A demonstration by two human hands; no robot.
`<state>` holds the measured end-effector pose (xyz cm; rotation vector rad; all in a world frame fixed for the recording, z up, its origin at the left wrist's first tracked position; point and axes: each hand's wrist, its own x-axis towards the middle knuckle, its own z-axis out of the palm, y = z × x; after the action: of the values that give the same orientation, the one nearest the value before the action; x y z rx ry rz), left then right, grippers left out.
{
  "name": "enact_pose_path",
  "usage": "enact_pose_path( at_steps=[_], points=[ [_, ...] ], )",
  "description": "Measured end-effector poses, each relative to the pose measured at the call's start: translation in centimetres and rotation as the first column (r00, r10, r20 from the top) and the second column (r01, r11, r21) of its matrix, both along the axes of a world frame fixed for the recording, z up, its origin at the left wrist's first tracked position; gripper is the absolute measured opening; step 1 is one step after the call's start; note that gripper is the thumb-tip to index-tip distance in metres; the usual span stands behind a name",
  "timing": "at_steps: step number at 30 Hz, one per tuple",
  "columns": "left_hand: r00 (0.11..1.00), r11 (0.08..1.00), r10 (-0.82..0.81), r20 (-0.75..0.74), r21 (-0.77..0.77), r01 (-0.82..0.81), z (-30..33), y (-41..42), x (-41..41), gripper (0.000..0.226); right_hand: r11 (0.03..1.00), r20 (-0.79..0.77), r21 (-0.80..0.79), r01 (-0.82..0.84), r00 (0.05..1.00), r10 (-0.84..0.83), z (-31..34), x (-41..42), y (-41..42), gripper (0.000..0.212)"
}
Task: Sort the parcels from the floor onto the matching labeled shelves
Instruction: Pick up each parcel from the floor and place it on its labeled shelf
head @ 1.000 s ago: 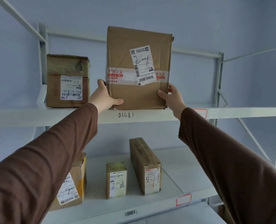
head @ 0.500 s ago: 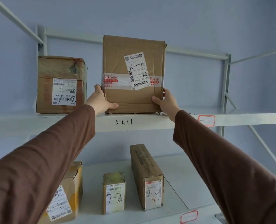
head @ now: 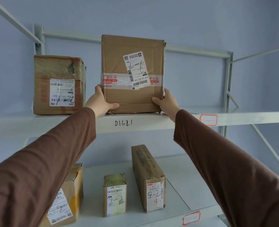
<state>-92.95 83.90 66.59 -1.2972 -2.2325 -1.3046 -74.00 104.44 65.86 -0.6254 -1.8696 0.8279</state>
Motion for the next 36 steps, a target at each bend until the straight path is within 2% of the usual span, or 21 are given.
enact_pose_path(
  at_steps=[10, 14, 16, 19, 22, 29, 36],
  points=[
    [1.0, 1.0, 0.004, 0.022, 0.022, -0.005, 0.0, -0.1, 0.0, 0.118, 1.0, -0.021, 0.01, -0.003, 1.0, 0.003, -0.1, 0.5, -0.7, 0.086],
    [1.0, 0.997, 0.0, 0.013, 0.076, -0.001, -0.2, -0.3, 0.1, 0.12, 1.0, -0.055, -0.003, -0.007, 0.998, 0.007, -0.2, 0.6, -0.7, 0.09],
    [0.999, 0.991, 0.013, -0.032, 0.136, -0.009, -0.4, -0.4, 0.2, 0.122, 1.0, -0.079, 0.011, 0.019, 0.997, -0.018, -0.3, 0.6, -0.8, 0.095],
    [0.98, 0.973, 0.093, -0.177, 0.225, -0.052, -0.6, -0.6, 1.0, 0.123, 0.993, -0.104, 0.062, 0.105, 0.99, -0.098, -0.5, 0.9, -1.4, 0.101],
    [0.931, 0.956, 0.173, -0.32, 0.282, -0.081, -0.7, -0.6, 2.5, 0.12, 0.97, -0.123, 0.155, 0.188, 0.978, -0.17, -0.9, 1.7, -2.5, 0.098],
    [0.885, 0.935, 0.076, -0.46, 0.342, 0.097, -2.8, 0.8, 6.5, 0.115, 0.894, -0.145, 0.292, 0.341, 0.939, -0.311, -3.2, 6.4, -6.2, 0.092],
    [0.849, 0.9, -0.212, -0.483, 0.242, 0.362, -7.6, 1.9, 12.8, 0.111, 0.803, -0.126, 0.29, 0.521, 0.852, -0.508, -8.3, 13.5, -11.2, 0.092]
  ],
)
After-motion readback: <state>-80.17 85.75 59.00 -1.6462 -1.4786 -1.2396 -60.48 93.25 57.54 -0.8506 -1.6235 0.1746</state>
